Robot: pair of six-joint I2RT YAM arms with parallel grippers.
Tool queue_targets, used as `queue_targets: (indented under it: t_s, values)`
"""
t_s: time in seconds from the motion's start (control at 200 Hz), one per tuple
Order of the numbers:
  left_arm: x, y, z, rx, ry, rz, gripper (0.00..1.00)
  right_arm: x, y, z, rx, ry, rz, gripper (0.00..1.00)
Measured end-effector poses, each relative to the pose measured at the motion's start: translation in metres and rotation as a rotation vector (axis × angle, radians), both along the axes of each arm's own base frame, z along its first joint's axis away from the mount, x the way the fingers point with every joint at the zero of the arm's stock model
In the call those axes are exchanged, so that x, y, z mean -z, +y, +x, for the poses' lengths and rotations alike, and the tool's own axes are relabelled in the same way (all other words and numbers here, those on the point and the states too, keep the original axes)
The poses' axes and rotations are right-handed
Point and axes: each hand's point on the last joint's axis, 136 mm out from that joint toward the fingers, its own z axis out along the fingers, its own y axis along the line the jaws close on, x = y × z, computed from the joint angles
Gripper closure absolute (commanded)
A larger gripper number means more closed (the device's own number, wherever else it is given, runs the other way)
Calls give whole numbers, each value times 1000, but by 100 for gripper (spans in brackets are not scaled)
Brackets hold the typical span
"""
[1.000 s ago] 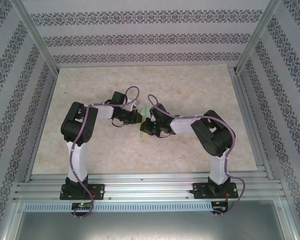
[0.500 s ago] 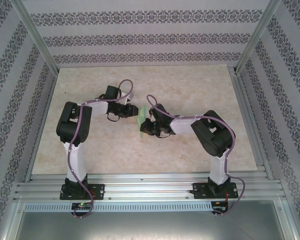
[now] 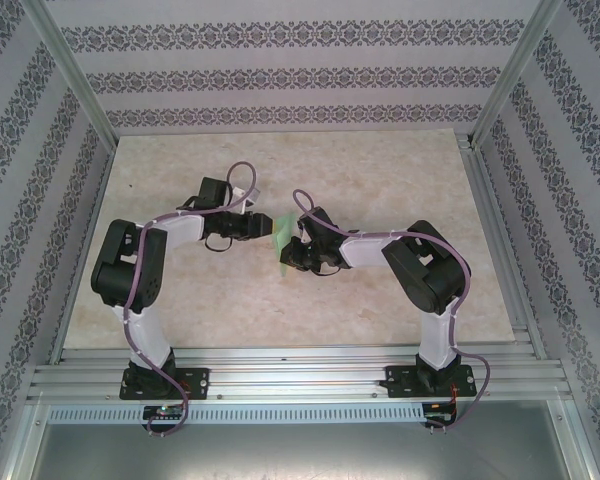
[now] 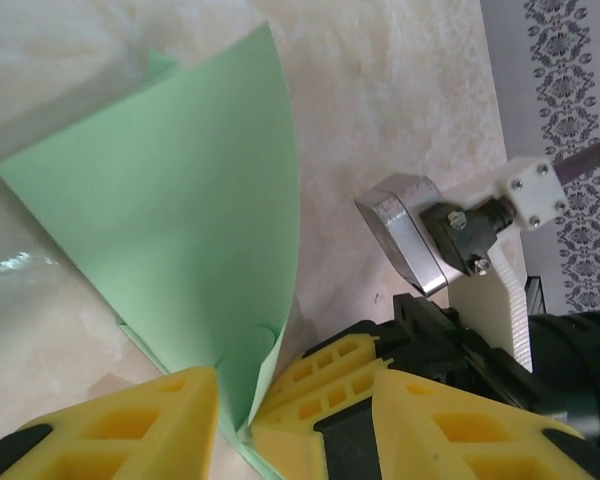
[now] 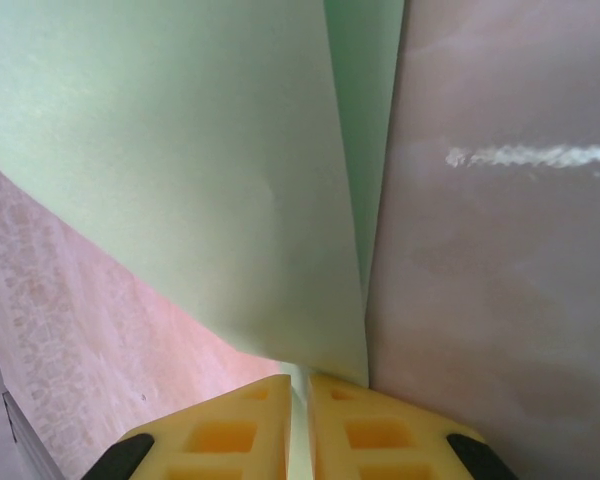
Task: Fold a paper plane with a square sheet of paper (fold left side to right side)
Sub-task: Fold the wing for the fifth time at the center of the table.
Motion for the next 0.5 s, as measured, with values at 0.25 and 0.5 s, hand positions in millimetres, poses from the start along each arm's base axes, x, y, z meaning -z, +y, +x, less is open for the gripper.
queue_targets:
  t_s: [0.25, 0.5]
  values:
    - [29, -16, -8, 34, 58, 8, 63, 0, 0, -1, -2, 4, -5, 86]
    - [49, -13, -3, 19, 76, 56, 87, 0, 0, -2, -5, 10, -5, 86]
